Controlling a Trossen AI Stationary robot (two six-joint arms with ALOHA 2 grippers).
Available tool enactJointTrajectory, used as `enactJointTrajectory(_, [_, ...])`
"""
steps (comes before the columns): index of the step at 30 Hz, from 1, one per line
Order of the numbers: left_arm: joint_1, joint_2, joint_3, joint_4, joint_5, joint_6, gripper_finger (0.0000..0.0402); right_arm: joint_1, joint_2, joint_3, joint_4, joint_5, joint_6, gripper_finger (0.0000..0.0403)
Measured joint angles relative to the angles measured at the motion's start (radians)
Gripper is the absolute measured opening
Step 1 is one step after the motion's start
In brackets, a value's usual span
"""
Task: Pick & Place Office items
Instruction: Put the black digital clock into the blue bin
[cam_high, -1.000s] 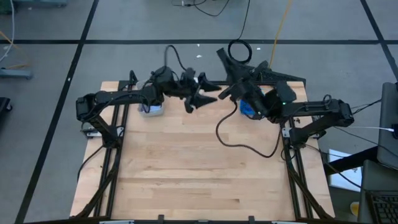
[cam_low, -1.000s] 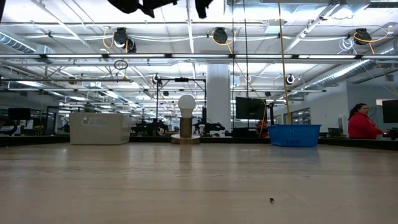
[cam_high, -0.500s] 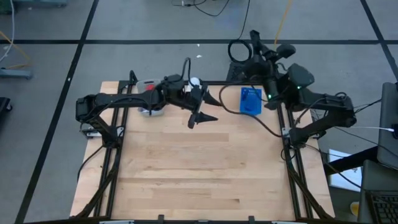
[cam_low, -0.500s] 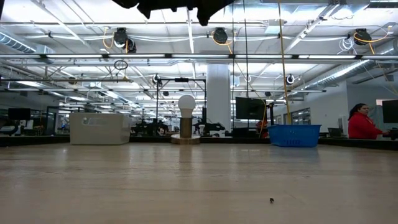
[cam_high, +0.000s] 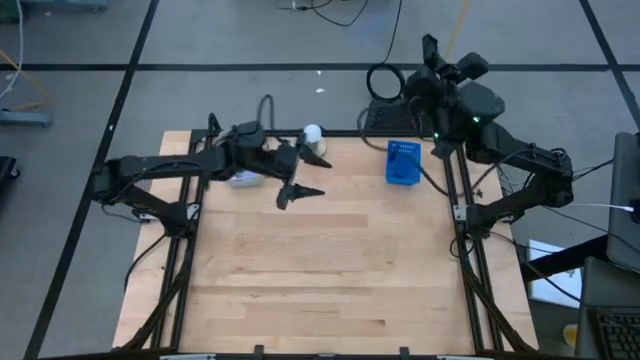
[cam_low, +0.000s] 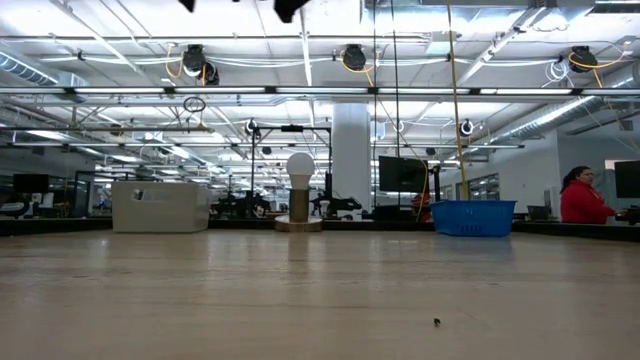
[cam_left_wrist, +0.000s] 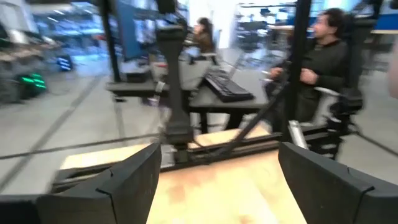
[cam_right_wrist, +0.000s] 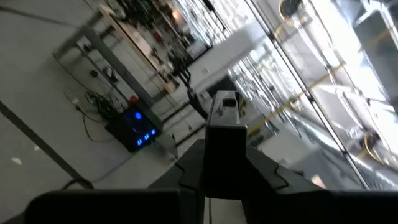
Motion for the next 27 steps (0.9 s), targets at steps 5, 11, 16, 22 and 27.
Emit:
enactJointTrajectory(5, [-0.008, -0.127, -0.109, 0.023, -0.093, 0.005, 0.0320, -0.122, 0.011, -0.001, -0.192, -0.179, 0.249, 0.0053])
enactJointTrajectory(11, [-0.015, -0.249, -0.216, 0.041, -0.119, -0.032, 0.0306, -0.335, 0.011, -0.001, -0.496, -0.605, 0.647, 0.0053])
enactJointTrajectory(16, [-0.023, -0.322, -0.287, 0.040, -0.119, -0.052, 0.0313, -0.546, 0.034, 0.000, -0.764, -0.948, 0.853, 0.0053])
enactJointTrajectory(22, [-0.022, -0.373, -0.371, 0.037, -0.120, -0.074, 0.0317, -0.697, 0.109, -0.001, -0.981, -1.201, 0.894, 0.0053])
enactJointTrajectory(27, [-0.023, -0.377, -0.413, 0.045, -0.125, -0.109, 0.0306, -0.725, 0.175, -0.002, -1.126, -1.276, 0.894, 0.0053])
